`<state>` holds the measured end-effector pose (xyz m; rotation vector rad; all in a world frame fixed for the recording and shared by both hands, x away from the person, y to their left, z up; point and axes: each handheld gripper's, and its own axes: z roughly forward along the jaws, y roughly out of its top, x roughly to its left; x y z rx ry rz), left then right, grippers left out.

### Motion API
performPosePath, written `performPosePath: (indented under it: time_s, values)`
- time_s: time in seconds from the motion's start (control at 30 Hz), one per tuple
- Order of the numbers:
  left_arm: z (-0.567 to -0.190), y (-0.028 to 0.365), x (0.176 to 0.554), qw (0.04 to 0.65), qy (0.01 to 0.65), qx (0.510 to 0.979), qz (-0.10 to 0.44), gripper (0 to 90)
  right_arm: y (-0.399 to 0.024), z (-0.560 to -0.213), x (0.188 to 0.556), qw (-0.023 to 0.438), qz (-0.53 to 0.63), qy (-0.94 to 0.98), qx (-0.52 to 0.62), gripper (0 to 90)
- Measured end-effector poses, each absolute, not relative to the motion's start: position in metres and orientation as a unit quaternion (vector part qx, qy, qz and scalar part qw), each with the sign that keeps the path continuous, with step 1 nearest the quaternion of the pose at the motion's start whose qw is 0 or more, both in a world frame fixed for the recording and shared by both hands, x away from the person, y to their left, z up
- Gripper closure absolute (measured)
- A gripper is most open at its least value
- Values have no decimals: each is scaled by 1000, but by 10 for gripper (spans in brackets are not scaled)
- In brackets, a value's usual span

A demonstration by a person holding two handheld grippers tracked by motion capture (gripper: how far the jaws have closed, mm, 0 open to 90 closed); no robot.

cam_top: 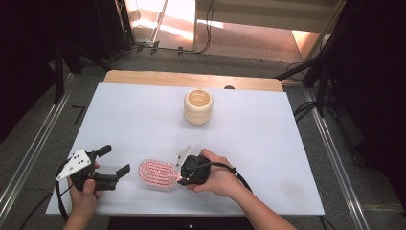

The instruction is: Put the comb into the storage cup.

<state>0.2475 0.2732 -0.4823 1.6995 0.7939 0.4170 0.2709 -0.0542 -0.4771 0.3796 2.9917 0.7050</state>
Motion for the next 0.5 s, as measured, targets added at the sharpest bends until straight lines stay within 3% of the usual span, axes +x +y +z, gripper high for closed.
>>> performPosePath:
  time_s: [0.5]
  values:
    - [-471, 270, 242, 597, 329, 711, 174, 0, -74, -476, 269, 48, 305, 941, 137, 676]
